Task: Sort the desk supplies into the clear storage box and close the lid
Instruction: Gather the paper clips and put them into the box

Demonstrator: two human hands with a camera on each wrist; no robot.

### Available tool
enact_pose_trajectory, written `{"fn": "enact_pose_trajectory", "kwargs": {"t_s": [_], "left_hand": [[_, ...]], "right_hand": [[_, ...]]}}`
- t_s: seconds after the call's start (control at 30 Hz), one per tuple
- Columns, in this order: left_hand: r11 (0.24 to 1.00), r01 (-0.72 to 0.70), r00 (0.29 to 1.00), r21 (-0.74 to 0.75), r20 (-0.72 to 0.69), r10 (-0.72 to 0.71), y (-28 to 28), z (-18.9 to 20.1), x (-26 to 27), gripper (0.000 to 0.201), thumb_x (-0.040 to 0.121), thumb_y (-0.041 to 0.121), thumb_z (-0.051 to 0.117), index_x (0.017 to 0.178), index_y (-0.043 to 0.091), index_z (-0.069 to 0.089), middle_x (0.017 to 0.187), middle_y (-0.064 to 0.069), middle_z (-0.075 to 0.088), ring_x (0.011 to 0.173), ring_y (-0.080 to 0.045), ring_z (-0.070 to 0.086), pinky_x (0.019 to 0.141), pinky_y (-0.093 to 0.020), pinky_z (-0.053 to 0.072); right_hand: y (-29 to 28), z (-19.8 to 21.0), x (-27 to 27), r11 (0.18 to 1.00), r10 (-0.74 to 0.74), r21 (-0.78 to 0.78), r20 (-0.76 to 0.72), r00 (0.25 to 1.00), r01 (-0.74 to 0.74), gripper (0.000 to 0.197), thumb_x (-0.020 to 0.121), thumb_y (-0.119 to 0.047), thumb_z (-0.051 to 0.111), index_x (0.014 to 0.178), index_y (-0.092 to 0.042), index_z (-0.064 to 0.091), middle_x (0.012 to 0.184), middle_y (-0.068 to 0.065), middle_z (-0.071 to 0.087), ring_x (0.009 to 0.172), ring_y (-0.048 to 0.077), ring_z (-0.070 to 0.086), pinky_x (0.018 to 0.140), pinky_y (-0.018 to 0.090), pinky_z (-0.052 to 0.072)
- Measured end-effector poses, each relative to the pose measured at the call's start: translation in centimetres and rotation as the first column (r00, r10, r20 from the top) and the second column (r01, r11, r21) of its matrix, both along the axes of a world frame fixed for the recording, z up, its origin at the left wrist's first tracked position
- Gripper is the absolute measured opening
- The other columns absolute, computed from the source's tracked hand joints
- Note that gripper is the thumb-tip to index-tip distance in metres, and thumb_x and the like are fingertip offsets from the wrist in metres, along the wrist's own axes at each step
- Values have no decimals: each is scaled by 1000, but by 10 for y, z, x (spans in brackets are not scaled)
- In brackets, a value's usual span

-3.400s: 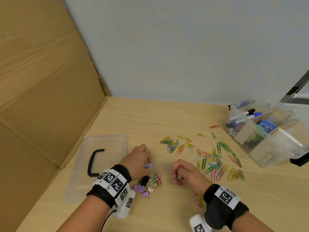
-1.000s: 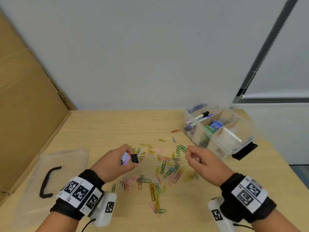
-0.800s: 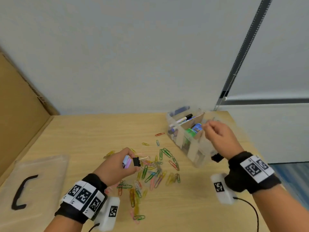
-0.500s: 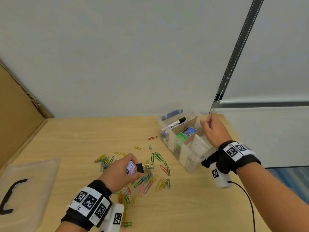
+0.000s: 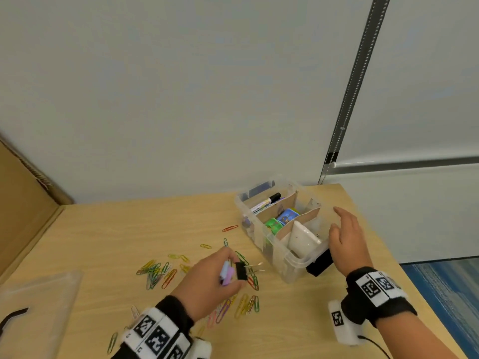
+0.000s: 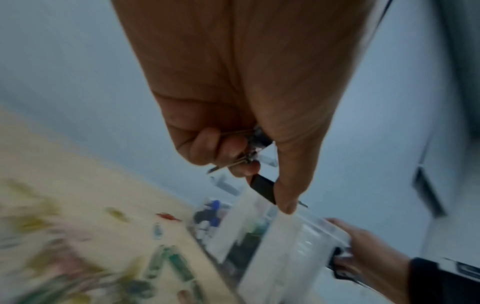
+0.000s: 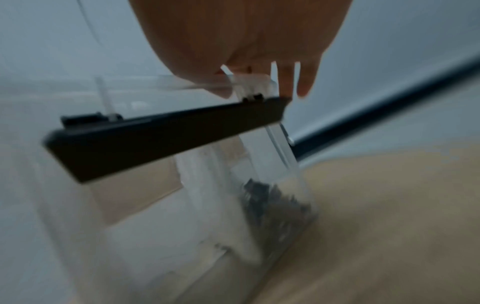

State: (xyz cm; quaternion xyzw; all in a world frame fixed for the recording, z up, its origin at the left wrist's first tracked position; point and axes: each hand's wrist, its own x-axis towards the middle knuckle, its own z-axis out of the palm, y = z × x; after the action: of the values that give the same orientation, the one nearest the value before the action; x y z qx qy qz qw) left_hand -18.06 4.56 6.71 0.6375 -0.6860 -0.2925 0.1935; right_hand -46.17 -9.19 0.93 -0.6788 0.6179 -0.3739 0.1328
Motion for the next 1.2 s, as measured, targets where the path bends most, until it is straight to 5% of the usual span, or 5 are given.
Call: {"fn": "enact_pose_trajectory", "kwargs": {"t_s": [0.13,0.3,0.57,0.87,1.2], "left_hand": [[981,80,995,-178,72,-68,-42,34,-62,35,86,38,63,115,29,47,81,17,49,72,2,50,62,-11,36],[924,283,909,-256,380,-173,-111,46,-124,37,88,27,61,120,13,45,116,-6,55,98,-25,58,82,-37,50],[886,457,655,76,645,-393,-177,34,-160,32,89,20,59,116,7,50,109,-12,56,96,-29,60,74,-36,45],[849,463,538,256,680,-499,-193,34,-185,53,87,29,65,133,9,47,117,-6,57,102,-23,58,69,-27,43],[920,323,933,-221,240,-270,-119,54,-103,25,94,26,47,115,22,59,114,3,61,103,-14,57,91,-32,47]], "right_hand": [[3,-5,5,999,38,7,177,984,-40,50,93,-29,27,140,-14,36,144,0,34,124,15,43,98,25,31],[1,-4,-1,995,91,36,150,984,-98,43,100,-14,33,143,-13,32,146,0,32,107,7,43,87,25,35],[-6,-4,-6,989,137,37,150,979,-144,45,99,-12,32,144,-13,31,146,0,31,105,3,39,88,25,34],[-12,-9,-5,989,138,18,191,972,-144,43,100,-15,31,143,-13,33,144,1,32,106,10,47,86,24,37],[-11,-9,-7,990,139,14,172,975,-143,43,99,-12,32,142,-13,34,144,0,32,100,10,48,84,25,37]]}}
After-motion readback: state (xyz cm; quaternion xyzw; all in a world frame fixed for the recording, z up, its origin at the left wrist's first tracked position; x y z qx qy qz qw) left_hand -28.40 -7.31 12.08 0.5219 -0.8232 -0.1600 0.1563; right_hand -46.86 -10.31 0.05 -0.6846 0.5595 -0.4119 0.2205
